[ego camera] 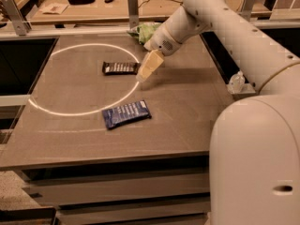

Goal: Move rxbar chocolate near rxbar blueberry

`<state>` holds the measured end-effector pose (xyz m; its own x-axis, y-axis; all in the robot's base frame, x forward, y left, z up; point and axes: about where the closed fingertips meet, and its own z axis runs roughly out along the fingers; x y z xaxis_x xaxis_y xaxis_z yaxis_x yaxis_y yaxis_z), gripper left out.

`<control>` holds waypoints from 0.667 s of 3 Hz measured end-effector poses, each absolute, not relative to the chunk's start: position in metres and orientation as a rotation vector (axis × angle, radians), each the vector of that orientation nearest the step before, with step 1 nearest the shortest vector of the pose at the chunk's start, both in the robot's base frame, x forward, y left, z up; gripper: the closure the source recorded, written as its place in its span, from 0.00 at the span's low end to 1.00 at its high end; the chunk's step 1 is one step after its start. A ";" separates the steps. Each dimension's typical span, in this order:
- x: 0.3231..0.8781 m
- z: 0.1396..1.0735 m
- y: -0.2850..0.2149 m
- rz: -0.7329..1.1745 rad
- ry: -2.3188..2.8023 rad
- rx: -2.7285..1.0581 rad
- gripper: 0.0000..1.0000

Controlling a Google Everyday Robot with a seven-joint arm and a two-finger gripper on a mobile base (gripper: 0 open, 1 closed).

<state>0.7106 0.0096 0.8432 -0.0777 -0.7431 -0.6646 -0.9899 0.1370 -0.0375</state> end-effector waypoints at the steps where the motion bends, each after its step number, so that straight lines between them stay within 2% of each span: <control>1: 0.716 0.842 0.019 0.557 1.826 -1.684 0.00; 2: 0.715 0.835 0.034 0.519 1.795 -1.715 0.00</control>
Offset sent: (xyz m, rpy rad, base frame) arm 0.0004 0.0385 -0.0119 -0.0404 -0.1311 0.0629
